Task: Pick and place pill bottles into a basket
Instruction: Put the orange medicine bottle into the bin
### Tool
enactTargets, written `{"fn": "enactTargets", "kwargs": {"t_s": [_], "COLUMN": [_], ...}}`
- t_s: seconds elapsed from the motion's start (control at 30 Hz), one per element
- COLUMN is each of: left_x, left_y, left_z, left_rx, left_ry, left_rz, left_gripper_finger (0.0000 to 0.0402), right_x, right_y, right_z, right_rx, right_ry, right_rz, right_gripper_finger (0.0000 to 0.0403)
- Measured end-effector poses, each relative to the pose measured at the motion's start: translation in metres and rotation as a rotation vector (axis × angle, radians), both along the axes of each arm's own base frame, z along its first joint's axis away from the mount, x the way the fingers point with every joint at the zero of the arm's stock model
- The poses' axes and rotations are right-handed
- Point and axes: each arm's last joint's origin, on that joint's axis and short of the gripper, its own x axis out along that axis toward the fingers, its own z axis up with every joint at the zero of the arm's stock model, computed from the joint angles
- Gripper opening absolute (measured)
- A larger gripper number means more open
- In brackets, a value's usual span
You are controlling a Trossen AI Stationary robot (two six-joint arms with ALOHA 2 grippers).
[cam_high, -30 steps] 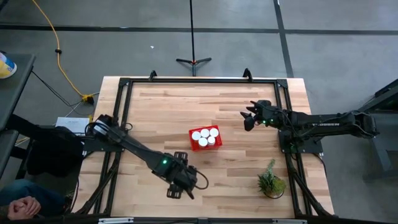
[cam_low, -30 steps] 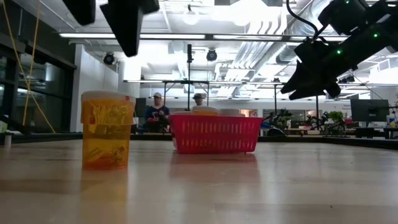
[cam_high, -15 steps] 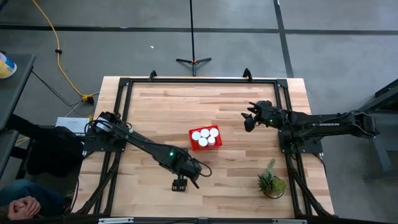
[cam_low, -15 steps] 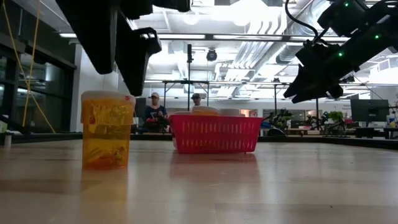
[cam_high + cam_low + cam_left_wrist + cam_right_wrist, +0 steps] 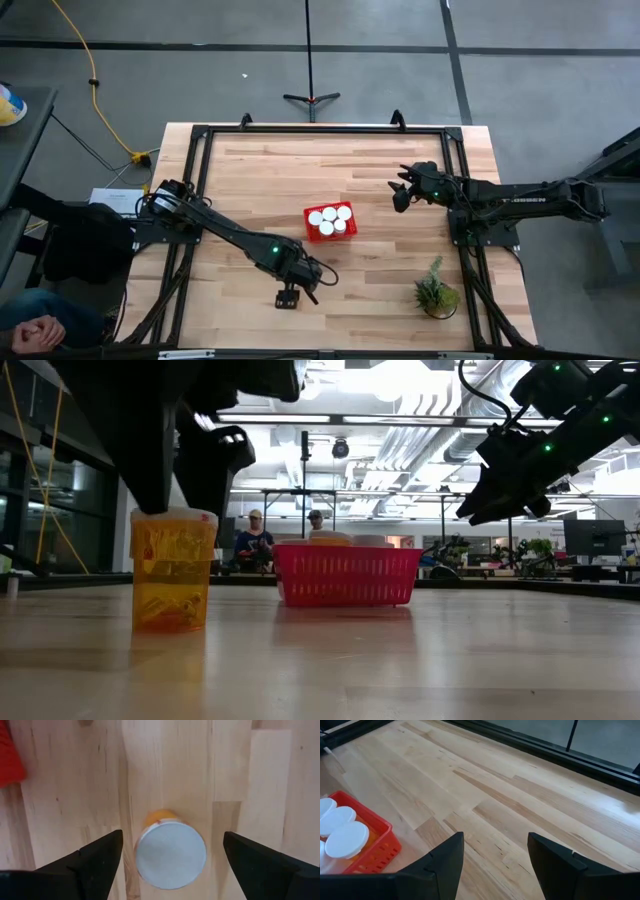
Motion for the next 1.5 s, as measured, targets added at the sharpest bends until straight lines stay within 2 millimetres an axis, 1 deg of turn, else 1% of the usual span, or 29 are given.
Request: {"fn": "enactTargets", "kwargs": {"t_s": [0.2,0.67,0.73,0.93,1.37,1.5], "left_x": [-0.001,0.0,0.0,-0.008,-0.01,-0.009], "left_y": [0.0,0.0,-0.001,0.003,0.004,0.004], "left_z": [-0.002,-0.002,-0.005,-0.021,-0.034,-0.035], "left_rx": [-0.007,0.013,0.008,0.016,0.025,0.019], "left_ry": [0.01,-0.017,-0.029,0.022,-0.001,-0.017], "left_rz": [-0.011,-0.116,-0.116,-0.125,-0.132,-0.131], "left_gripper_finger": [0.0379,0.0379,0.0379,0.0379,0.0379,0.0379], "right_x": [0.0,0.0,0.0,0.0,0.0,0.001], "right_y": [0.0,0.0,0.0,0.0,0.0,0.001], "right_z": [0.0,0.0,0.0,0.0,0.0,0.0], "right_rx": [0.001,0.003,0.003,0.004,0.003,0.005], "right_ry": [-0.001,-0.003,-0.003,-0.003,-0.004,0.005], "right_rz": [0.002,0.001,0.001,0.001,0.002,0.045], "right_gripper_finger": [0.0211,0.0211,0.0211,0.0211,0.0211,0.0211]}}
